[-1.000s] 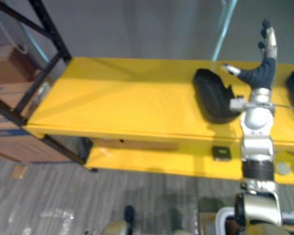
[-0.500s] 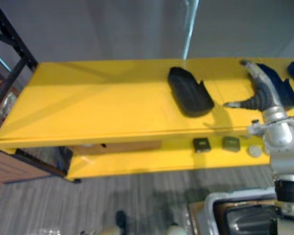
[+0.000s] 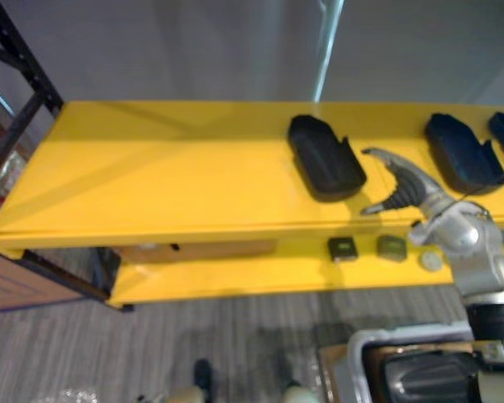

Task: Walk over and take plastic housings, then place them on the shelf

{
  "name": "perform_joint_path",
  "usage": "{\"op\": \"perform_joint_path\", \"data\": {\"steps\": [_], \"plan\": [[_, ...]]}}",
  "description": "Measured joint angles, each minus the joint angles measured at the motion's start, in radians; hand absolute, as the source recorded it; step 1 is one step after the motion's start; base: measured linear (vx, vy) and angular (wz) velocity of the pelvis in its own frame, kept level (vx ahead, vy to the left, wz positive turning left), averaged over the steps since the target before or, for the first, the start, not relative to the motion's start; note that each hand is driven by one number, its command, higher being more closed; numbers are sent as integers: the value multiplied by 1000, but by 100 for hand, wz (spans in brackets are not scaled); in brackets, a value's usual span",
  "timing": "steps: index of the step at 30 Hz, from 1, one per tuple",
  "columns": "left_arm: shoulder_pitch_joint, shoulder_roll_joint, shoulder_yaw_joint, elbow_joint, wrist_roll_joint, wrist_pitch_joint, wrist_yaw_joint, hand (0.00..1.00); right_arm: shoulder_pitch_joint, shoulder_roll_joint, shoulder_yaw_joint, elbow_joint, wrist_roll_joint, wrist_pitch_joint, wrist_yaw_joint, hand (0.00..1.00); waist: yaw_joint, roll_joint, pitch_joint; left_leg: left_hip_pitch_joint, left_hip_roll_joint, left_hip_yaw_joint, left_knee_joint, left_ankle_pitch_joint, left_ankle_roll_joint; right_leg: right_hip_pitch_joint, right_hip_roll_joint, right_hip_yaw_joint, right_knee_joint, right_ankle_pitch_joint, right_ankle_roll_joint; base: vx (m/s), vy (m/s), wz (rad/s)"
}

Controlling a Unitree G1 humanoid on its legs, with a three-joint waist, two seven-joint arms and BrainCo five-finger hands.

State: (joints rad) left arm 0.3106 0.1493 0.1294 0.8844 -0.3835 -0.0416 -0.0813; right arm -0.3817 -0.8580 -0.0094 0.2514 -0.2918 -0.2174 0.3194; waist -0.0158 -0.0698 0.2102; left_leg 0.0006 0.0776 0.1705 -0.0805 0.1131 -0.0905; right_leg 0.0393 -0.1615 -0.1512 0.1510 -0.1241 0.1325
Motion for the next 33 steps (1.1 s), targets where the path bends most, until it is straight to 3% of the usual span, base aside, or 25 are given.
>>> {"op": "perform_joint_path", "data": {"steps": [4, 12, 26, 33], "plan": [[2, -1, -1, -1, 0, 1, 0, 0, 0, 0, 23, 48, -38, 15, 32, 0, 1, 2, 4, -6, -13, -7, 0, 1, 2, -3, -13, -8, 0, 2, 4, -6, 31, 6], [2, -5, -1, -10, 0, 0, 0, 0, -25, -1, 46, 149, -81, 19, 24, 0, 2, 10, 27, -14, -35, -21, 10, -2, 8, -3, -34, -16, 7, 0, 16, -4, 27, 5], [2, -40, -4, -44, -3, 0, -1, 0, -137, 0, 75, 286, -148, -38, -255, 0, 16, 58, 85, -75, -51, -67, 85, -16, 27, -13, -54, -53, 28, -4, 24, -14, 14, 8], [2, -40, -5, -41, -2, 0, -8, 0, -144, 32, 74, 328, -142, -44, -277, 0, 28, 73, 97, -77, -57, -76, 90, -16, 27, -12, -66, -64, 45, -9, 31, -24, 7, 5]]}}
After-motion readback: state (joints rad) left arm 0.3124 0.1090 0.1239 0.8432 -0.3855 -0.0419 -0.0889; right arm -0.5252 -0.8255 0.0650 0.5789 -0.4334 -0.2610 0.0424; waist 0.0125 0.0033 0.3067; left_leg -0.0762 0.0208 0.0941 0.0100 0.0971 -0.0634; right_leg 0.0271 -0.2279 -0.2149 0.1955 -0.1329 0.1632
